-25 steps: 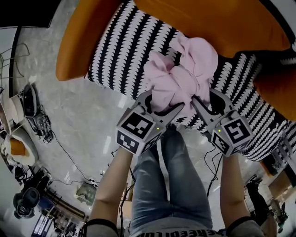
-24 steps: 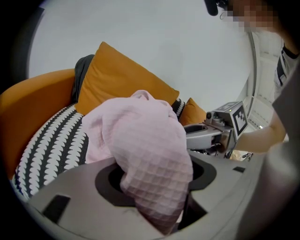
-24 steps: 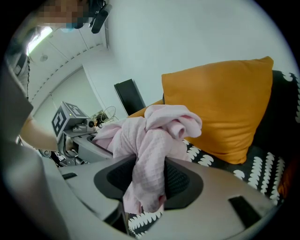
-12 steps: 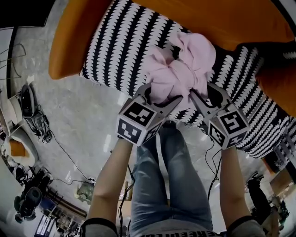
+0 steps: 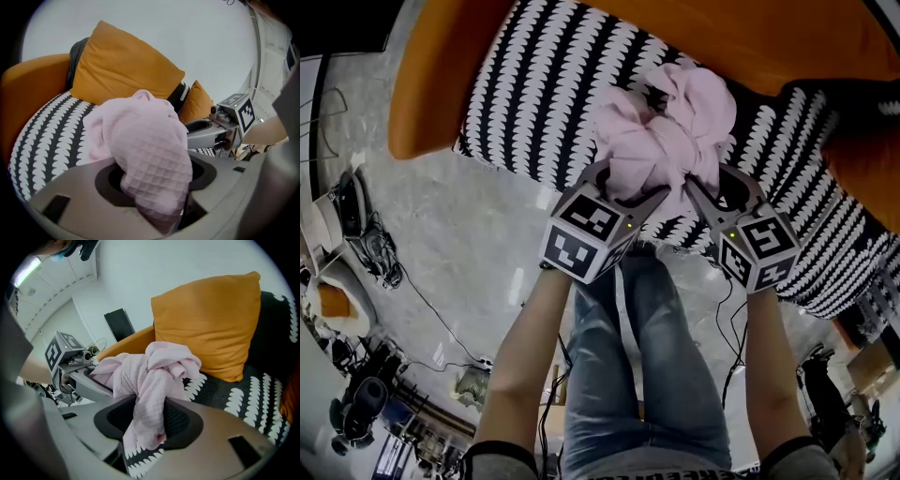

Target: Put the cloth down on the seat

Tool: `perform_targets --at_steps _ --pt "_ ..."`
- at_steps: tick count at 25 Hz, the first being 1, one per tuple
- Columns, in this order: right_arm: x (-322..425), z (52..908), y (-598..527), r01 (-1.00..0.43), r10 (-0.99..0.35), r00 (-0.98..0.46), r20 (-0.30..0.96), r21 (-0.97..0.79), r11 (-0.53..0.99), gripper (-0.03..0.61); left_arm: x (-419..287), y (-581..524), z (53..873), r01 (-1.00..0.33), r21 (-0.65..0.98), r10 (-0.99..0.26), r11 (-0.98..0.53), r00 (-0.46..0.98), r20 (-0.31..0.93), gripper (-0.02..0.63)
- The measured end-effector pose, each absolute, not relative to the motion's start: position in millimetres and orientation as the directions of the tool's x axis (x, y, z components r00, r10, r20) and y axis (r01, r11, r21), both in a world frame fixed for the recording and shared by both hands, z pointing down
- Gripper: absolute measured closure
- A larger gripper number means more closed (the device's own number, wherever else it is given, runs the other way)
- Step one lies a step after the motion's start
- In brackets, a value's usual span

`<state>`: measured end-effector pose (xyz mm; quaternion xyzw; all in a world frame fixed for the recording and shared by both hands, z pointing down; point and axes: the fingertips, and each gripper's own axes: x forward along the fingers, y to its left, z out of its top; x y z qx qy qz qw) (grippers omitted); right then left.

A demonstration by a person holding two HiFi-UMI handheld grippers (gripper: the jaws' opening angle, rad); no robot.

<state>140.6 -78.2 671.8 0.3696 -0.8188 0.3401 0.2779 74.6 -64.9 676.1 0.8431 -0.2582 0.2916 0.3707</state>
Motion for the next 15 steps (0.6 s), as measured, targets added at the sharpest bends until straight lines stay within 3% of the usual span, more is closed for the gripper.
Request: perform_targets --at_steps 15 --pt "145 677 -75 -0.816 -0.427 -0.531 0.731 -0.308 0.489 0.414 60 -69 681 -0.685 0.413 -0.230 -0.600 0.643 0.731 0.319"
